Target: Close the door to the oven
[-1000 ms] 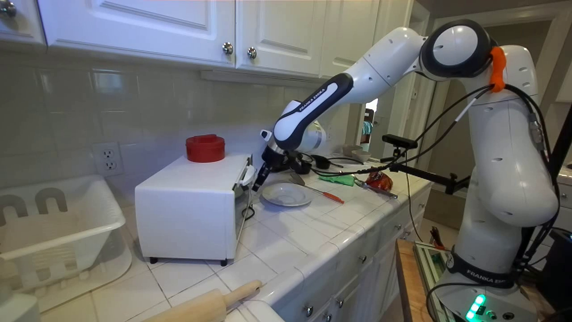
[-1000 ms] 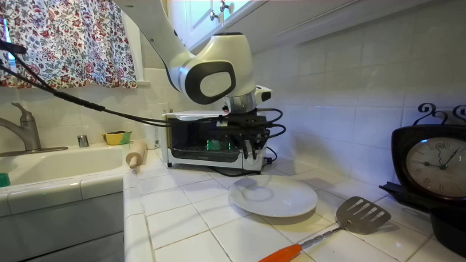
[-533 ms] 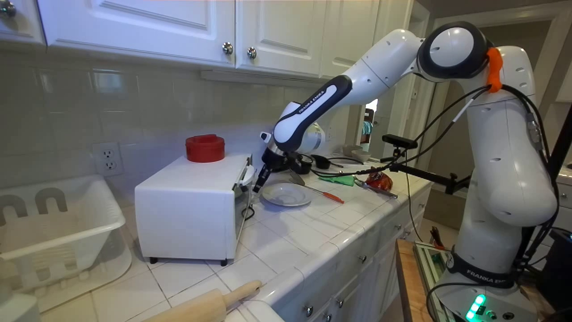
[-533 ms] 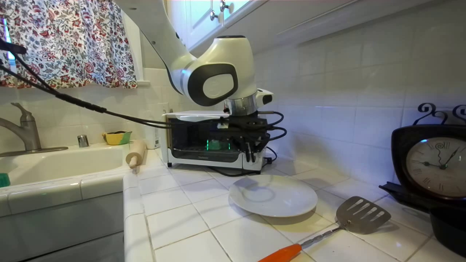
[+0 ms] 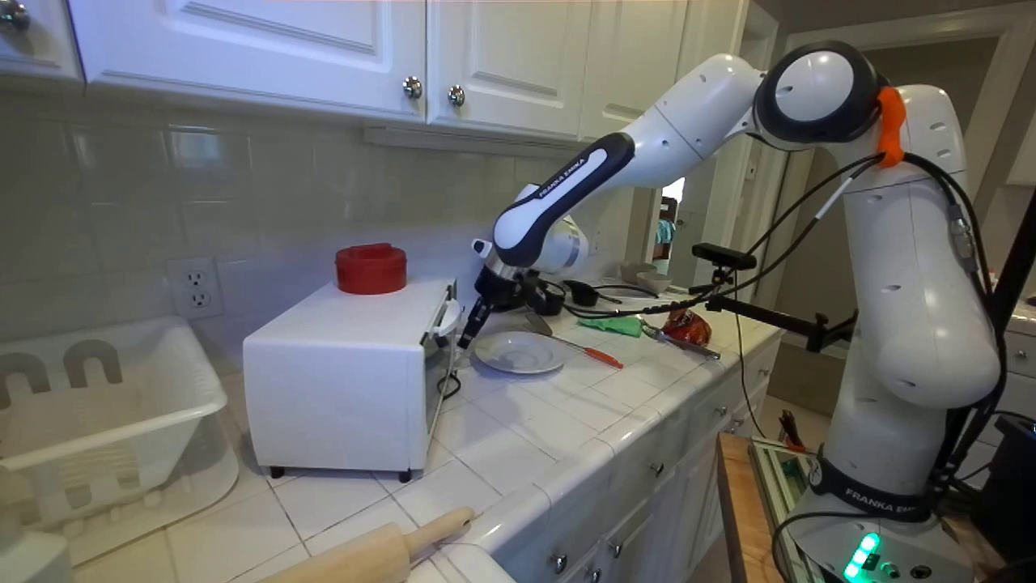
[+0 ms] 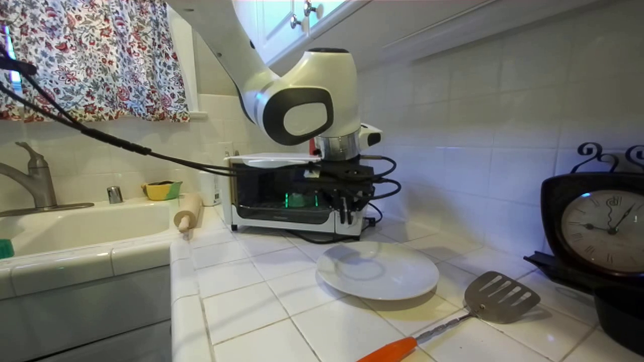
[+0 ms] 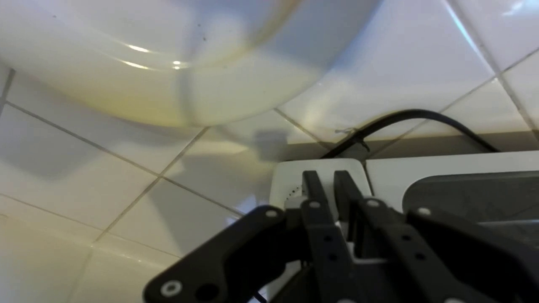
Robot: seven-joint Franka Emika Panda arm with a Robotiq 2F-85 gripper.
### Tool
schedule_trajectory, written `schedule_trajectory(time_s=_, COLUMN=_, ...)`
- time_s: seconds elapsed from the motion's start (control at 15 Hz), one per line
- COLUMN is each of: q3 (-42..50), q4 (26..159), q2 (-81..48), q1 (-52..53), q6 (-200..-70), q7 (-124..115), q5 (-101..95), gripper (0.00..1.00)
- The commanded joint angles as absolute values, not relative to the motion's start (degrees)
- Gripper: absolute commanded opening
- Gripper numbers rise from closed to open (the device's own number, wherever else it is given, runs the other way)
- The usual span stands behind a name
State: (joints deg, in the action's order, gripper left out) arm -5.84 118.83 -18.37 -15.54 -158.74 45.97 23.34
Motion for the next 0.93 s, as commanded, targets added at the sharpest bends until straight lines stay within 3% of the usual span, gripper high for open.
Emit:
schedule_trajectory(time_s=0.0, q3=-12.91, q4=113.19, q2=-20.8, q1=-23.4, q6=-149.97, q7=58.49, q5=36.5, gripper=0.03)
schedule_trajectory(time_s=0.87, q3=-1.66, q4=100.72, q2=-29.88, q1=-24.95, q6=-116.13, q7=70.56, q5=56.82, gripper=0.03)
